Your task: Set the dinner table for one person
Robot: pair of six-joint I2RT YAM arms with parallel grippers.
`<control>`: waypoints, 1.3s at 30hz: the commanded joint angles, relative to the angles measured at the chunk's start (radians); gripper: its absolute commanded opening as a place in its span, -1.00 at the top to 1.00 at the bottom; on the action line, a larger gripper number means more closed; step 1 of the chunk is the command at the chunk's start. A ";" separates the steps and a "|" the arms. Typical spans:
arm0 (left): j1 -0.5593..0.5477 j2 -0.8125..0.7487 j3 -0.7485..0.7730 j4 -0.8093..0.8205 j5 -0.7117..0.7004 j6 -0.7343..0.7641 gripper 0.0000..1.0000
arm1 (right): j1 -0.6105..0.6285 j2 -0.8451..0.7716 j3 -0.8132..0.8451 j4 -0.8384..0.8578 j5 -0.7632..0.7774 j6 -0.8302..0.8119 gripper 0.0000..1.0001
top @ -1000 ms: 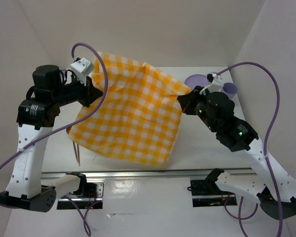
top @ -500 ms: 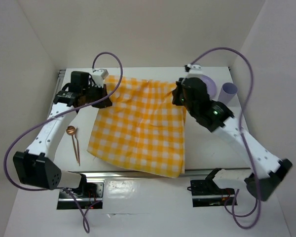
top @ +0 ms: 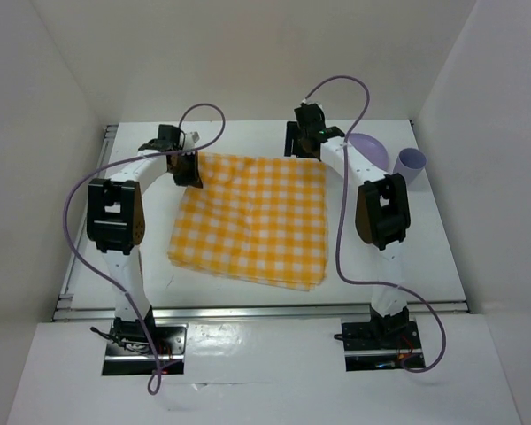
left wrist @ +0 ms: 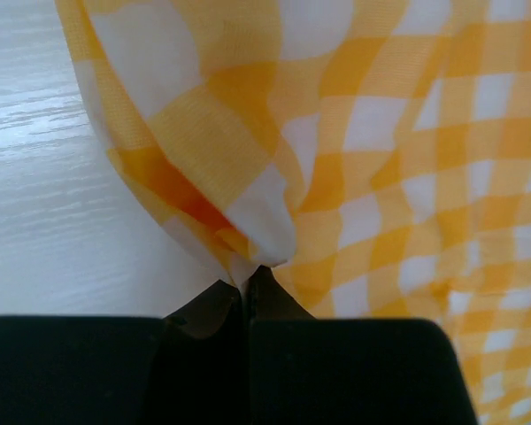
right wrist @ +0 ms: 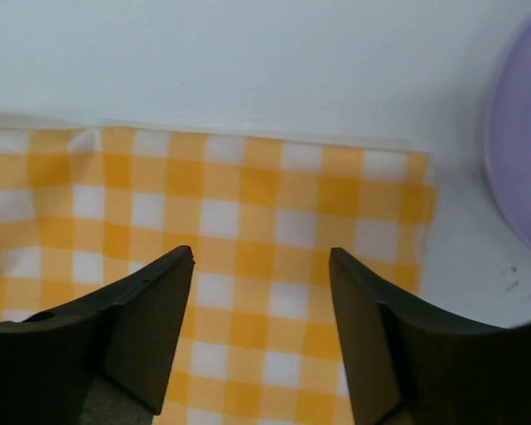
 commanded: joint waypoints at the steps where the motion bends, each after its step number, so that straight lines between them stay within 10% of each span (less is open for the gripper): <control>1: 0.009 0.077 0.083 -0.040 0.001 -0.036 1.00 | 0.023 0.022 0.144 -0.055 -0.029 -0.045 -0.45; 16: 0.009 -0.028 0.045 -0.210 -0.048 -0.009 -0.02 | 0.138 -0.475 -0.606 -0.183 -0.105 0.197 -0.61; 24: -0.018 -0.200 -0.184 -0.283 -0.187 0.155 -0.04 | 0.138 -0.645 -0.940 -0.115 -0.199 0.344 -0.74; 28: -0.159 -0.218 -0.307 -0.224 -0.479 0.262 -0.07 | 0.127 -0.621 -1.028 -0.046 -0.240 0.369 -0.70; 31: -0.181 -0.231 -0.396 -0.108 -0.597 0.275 -0.07 | 0.104 -0.635 -1.074 0.004 -0.268 0.407 -0.36; 35: -0.190 -0.252 -0.433 -0.089 -0.504 0.302 -0.07 | 0.026 -0.711 -1.129 0.026 -0.268 0.420 0.61; 39: -0.221 -0.252 -0.433 -0.135 -0.409 0.302 -0.11 | -0.094 -0.764 -1.149 0.014 -0.268 0.366 0.96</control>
